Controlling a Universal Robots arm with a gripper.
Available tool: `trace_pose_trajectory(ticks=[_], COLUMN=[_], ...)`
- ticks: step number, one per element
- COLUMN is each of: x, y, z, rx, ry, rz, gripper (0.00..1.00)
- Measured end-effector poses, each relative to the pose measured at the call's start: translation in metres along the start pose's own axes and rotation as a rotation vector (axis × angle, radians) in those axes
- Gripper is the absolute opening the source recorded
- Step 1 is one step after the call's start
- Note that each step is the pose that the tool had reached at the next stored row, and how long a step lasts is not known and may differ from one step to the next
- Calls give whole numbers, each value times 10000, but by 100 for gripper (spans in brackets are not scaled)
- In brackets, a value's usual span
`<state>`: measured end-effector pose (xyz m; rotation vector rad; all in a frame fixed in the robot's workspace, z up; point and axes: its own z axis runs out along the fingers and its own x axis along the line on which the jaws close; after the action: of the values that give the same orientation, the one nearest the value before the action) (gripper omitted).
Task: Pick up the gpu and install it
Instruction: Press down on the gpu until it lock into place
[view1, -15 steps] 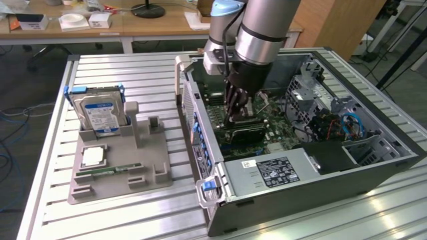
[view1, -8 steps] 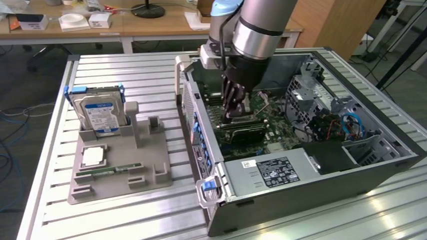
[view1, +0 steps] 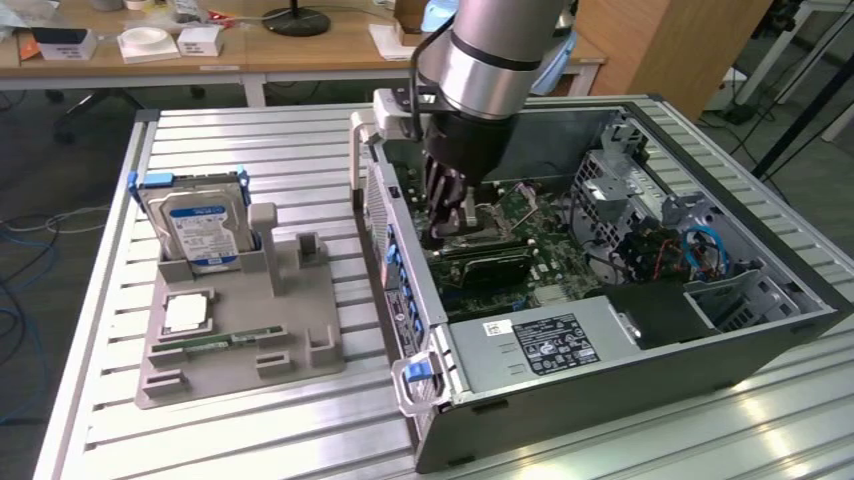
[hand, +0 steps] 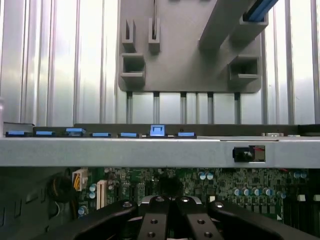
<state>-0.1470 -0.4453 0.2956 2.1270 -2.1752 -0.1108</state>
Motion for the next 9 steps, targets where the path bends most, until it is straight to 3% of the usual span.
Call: trace_pose_trajectory(ticks=[9], x=[2], y=[86], z=[10], rx=[-23], ry=[0], rz=[1], gripper=[11])
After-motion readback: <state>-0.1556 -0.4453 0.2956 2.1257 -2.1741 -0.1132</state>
